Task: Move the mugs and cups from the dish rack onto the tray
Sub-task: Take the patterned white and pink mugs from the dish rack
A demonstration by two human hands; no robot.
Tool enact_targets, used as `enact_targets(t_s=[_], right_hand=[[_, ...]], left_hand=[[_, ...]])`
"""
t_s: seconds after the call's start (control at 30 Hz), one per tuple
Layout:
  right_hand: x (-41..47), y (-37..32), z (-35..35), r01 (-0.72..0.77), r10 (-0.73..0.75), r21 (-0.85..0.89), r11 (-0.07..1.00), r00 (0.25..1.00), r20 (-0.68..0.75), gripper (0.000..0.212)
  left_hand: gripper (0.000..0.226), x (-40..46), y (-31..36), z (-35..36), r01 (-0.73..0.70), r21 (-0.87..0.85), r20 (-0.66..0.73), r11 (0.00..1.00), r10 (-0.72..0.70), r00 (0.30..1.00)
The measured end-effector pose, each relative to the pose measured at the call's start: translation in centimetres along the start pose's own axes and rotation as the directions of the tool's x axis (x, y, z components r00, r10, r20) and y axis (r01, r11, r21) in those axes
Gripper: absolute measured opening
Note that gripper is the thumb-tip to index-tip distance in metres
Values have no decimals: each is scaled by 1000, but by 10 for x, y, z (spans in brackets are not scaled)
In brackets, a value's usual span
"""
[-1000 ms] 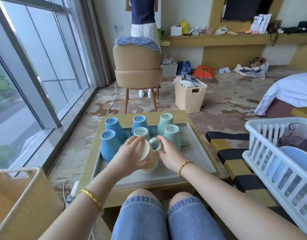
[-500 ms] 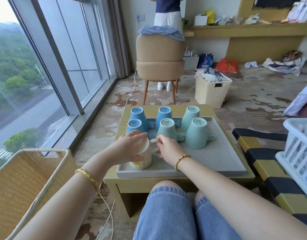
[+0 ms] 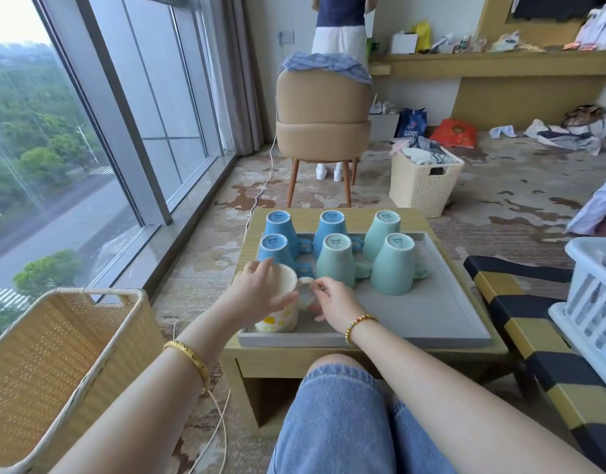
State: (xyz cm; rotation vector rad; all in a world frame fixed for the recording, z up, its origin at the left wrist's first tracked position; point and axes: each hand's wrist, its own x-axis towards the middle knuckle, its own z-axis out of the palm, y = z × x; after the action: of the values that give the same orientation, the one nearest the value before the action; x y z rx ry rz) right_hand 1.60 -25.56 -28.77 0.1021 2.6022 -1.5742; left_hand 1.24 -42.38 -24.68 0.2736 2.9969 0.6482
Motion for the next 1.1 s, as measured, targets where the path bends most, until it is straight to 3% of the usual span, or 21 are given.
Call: enact_targets(t_s=[0.13, 0.67, 0.83, 1.1], right_hand=[[-2, 6, 1, -14, 15, -32, 999, 1000, 15, 19], [4, 7, 8, -20, 22, -149, 989, 1000, 14, 15], [4, 9, 7, 0, 5, -187, 982, 1000, 29, 14], [-2, 9, 2, 33, -21, -271, 962, 999, 48, 17]], left_hand=[[87, -3, -1, 10, 26, -73, -56, 997, -30, 998], [86, -1, -5, 6, 20, -201, -42, 979, -29, 999], [85, -1, -4, 8, 26, -170, -42, 985, -34, 999], [85, -3, 0, 6, 78, 46, -41, 996, -76, 996]])
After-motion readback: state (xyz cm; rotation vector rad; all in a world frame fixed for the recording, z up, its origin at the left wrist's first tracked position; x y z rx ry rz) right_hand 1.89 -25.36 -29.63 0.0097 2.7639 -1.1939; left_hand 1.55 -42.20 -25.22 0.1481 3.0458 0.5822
